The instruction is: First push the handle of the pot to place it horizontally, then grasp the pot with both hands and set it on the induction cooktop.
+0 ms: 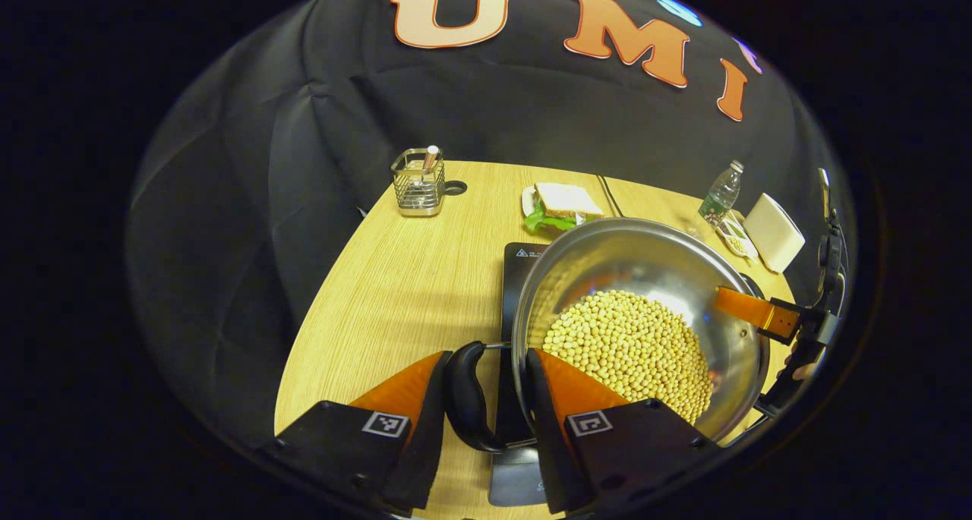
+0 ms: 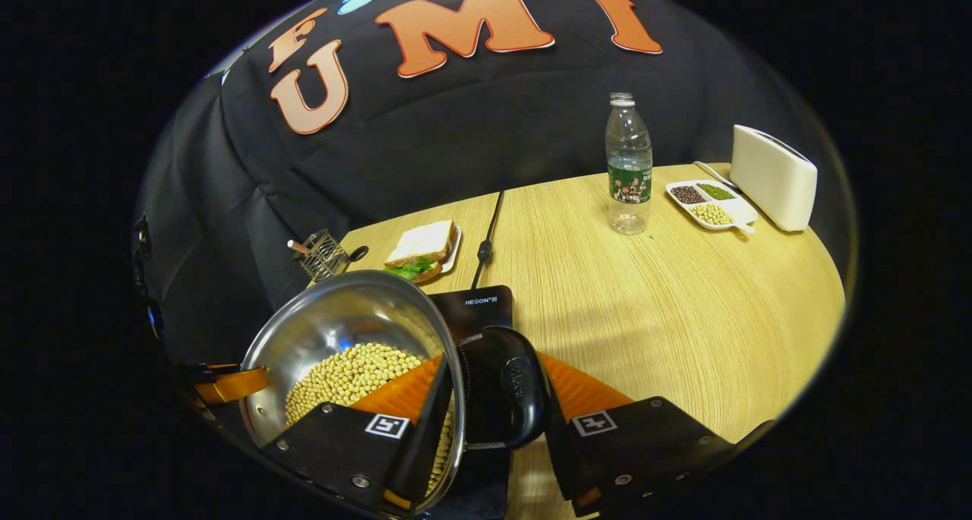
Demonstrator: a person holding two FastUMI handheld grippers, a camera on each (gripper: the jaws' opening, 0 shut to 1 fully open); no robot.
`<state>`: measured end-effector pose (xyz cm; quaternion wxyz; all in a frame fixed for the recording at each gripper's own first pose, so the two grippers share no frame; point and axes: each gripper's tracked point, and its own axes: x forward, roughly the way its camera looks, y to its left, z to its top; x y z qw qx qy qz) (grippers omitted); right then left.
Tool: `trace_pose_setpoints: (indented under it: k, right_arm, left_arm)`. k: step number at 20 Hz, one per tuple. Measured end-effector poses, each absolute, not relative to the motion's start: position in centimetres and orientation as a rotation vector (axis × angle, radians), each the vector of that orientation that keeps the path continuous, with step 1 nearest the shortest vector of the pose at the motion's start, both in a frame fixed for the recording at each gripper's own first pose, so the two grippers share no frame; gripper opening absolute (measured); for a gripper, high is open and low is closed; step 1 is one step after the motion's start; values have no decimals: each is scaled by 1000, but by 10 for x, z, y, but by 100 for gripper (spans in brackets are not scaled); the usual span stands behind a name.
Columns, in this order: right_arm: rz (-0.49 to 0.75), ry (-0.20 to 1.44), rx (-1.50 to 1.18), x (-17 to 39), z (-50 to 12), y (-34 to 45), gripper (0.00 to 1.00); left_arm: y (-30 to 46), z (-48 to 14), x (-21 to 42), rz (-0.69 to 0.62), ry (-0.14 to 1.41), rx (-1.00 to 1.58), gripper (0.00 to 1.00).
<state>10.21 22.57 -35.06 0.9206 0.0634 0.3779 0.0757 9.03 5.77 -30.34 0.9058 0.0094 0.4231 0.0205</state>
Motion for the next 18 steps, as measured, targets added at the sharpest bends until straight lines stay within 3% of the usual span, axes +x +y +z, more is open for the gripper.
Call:
trace_pose_setpoints:
  k: [4,6,8,9,18]
  right_arm:
    - [167,730,145,108,-334,219,68]
    - [173,695,150,108,-319,214,79]
    - [165,661,134,105,-301,200,90]
    - [162,641,124,103,-290,193,93]
    - [156,360,47,65,-138,124,95]
  left_arm:
    - [58,-295,81,75,871,1,64]
    - [53,-271,88,94,794,4,67]
    - [47,-231,92,102,681,60,77]
    - [40,-211,92,104,627,91,89]
    - [-33,-29,69,114,183,100,98]
